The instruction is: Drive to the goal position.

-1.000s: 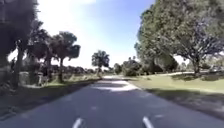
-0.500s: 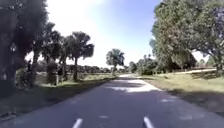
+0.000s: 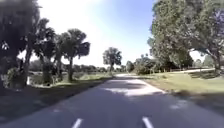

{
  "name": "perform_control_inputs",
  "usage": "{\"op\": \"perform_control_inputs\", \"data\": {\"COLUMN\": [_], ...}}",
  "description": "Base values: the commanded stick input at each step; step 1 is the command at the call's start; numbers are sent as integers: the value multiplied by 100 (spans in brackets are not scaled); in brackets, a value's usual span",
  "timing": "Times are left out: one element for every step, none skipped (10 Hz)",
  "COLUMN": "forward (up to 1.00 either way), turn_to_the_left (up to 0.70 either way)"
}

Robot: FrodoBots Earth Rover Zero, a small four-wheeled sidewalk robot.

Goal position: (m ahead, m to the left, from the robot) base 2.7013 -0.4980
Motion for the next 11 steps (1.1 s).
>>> {"op": "perform_control_inputs", "data": {"forward": [85,85,85,85,85,85,85,85,85,85,85], "turn_to_the_left": [0,0,0,0,0,0,0,0,0,0,0]}}
